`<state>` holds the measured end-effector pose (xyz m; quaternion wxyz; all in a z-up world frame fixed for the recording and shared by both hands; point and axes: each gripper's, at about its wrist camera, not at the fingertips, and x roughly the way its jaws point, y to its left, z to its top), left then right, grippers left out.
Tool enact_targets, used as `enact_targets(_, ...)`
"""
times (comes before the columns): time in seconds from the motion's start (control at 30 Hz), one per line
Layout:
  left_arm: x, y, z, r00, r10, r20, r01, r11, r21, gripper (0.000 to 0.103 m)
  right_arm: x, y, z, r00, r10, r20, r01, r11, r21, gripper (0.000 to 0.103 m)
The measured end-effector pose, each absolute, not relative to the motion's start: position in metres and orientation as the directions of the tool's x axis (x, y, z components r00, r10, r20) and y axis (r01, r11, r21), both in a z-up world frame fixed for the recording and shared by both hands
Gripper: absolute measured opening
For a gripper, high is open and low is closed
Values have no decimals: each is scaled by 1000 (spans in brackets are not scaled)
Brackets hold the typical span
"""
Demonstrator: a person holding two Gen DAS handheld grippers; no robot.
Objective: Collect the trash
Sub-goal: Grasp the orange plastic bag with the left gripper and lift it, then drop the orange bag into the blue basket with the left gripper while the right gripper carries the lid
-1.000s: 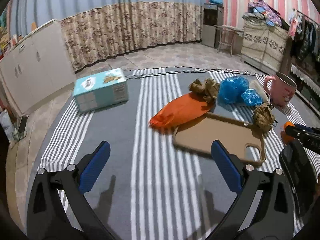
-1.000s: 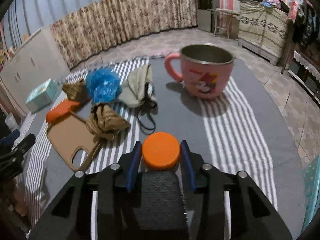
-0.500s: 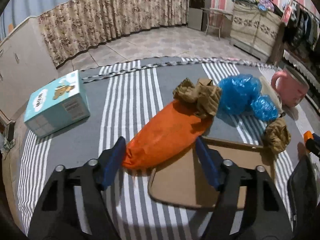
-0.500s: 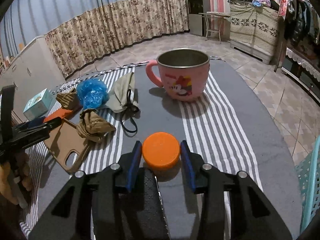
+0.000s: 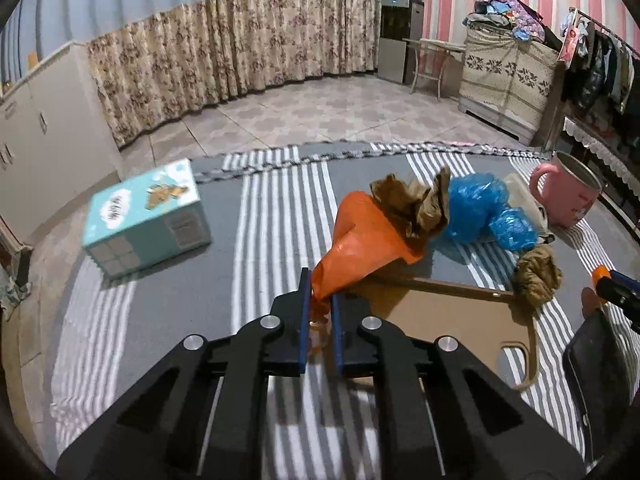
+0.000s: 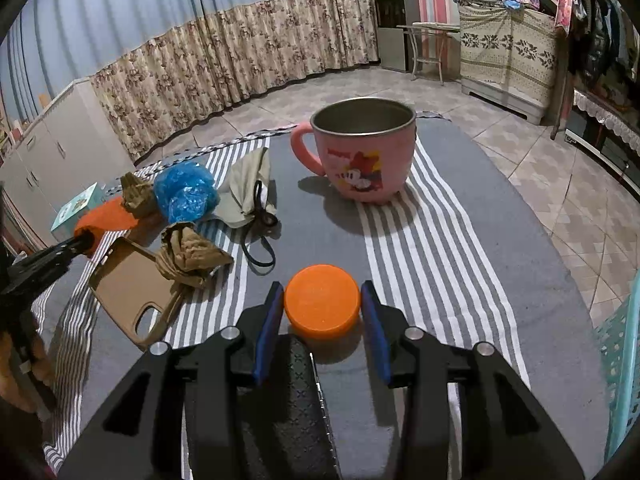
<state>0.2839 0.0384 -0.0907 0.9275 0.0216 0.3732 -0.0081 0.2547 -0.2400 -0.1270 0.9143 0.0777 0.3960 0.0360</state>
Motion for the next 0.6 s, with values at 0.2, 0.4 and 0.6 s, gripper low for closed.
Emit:
enact_targets(0.2,250,46,-56,765,94,-637,-26,993,115,8,250,-245,-124,693,129,-709,-8,985,172,40)
enact_targets(0.4,224,58,-22,785,137,-605,-77,989,125,7,230,-258,-102,737,140,-661,-9,980,198,40)
enact_targets(0.6,199,35,14,823,112,-558,-53,991,121,7,195,-297,-71,781,99,-617,22,982,185,40)
